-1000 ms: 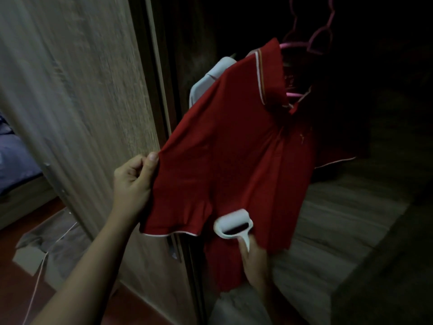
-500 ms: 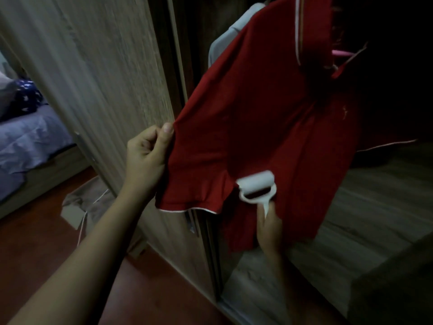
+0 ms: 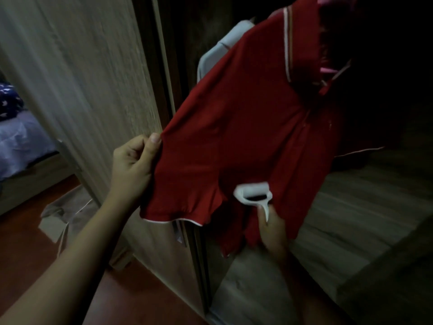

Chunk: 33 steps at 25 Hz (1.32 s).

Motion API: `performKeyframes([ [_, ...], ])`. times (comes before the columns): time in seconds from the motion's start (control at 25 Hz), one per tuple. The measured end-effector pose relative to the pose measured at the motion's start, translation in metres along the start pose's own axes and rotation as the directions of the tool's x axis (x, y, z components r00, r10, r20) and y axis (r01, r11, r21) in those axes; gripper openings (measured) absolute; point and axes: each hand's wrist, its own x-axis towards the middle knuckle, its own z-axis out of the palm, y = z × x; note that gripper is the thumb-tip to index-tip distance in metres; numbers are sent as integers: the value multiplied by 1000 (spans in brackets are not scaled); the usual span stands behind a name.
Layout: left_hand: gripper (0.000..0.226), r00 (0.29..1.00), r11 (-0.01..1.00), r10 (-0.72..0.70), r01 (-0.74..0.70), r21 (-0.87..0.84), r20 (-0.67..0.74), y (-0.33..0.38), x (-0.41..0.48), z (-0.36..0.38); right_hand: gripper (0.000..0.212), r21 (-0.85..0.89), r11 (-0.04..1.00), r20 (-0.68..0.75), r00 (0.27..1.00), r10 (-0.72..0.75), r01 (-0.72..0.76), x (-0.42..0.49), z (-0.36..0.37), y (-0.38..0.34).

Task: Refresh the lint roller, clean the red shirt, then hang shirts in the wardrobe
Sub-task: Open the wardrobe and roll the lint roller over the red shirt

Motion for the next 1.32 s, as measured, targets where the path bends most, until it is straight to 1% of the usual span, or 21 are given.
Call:
performKeyframes([
  [0.12, 48, 1000, 1000, 14, -14, -7, -9, -1, 0, 1, 16, 75, 969, -137, 965, -224, 236, 28, -58, -70],
  [0.2, 47, 1000, 1000, 5, -5, -13, -7, -3, -1, 0, 18, 113, 936, -222, 927, -303, 333, 47, -85, -104],
  [0.24, 48, 1000, 1000, 3, -3, -16, -8, -3, -1, 0, 19, 142, 925, -242, 918, -314, 353, 53, -88, -109],
  [0.28, 49, 1000, 1000, 3, -3, -20, -6, -2, -1, 0, 21, 141, 934, -223, 930, -291, 327, 55, -85, -105],
  [0.32, 50, 1000, 1000, 2, -2, -21, -4, -1, -1, 0, 26, 101, 964, -177, 958, -227, 247, 51, -75, -90],
  [0.4, 48, 1000, 1000, 7, -7, -14, 1, 1, -1, 0, 36, -51, 999, -35, 999, -2, 0, 31, -45, -40],
  [0.44, 47, 1000, 1000, 9, -9, -7, 2, 1, 0, 0, 39, -85, 991, 23, 994, 106, -103, 20, -33, -18],
  [0.48, 49, 1000, 1000, 9, -9, -5, 3, 1, 0, 0, 41, -69, 987, 29, 988, 149, -146, 14, -27, -3],
  [0.52, 51, 1000, 1000, 6, -6, -5, 9, 0, 0, -1, 41, -31, 989, -1, 989, 145, -145, 18, -29, 4],
  [0.6, 54, 1000, 1000, -6, 6, -7, 21, 0, -1, 0, 39, 71, 996, -152, 987, 58, -47, 51, -55, -4],
  [0.72, 52, 1000, 1000, -23, 23, 8, 13, 4, -3, 1, 40, 134, 988, -323, 946, -32, 79, 113, -124, -53],
  [0.8, 49, 1000, 998, -20, 20, 54, 1, 5, -4, 2, 43, 161, 971, -394, 914, -99, 175, 137, -157, -82],
  [0.84, 48, 1000, 997, -22, 23, 72, -6, 3, -4, 2, 43, 184, 962, -396, 911, -116, 202, 141, -161, -86],
  [0.92, 48, 999, 996, -41, 42, 73, -16, 1, -2, 1, 40, 180, 965, -330, 936, -124, 191, 135, -141, -72],
  [0.96, 47, 999, 996, -52, 53, 69, -15, 0, -2, 0, 41, 151, 975, -260, 958, -121, 164, 124, -116, -52],
  [1.04, 46, 998, 996, -58, 59, 74, -13, 0, -1, -1, 52, 94, 991, -84, 992, -93, 100, 84, -61, 1],
  [1.12, 49, 999, 995, -47, 48, 89, -10, 1, -2, 0, 55, 54, 998, 81, 996, -21, 17, 42, -20, 56],
  [1.16, 55, 999, 994, -43, 44, 101, -17, 2, -2, 1, 56, 40, 999, 123, 992, 0, -5, 30, -13, 73],
  [1.2, 60, 999, 994, -37, 38, 105, -14, 3, -3, 1, 59, 72, 997, 115, 993, -6, -2, 31, -15, 81],
  [1.24, 65, 999, 993, -34, 36, 111, -13, 4, -3, 2, 59, 91, 996, 45, 999, -16, 12, 44, -24, 79],
  [1.32, 75, 999, 994, -39, 41, 105, -22, 5, -3, 2, 43, 90, 995, -52, 998, 40, -35, 89, -64, 47],
])
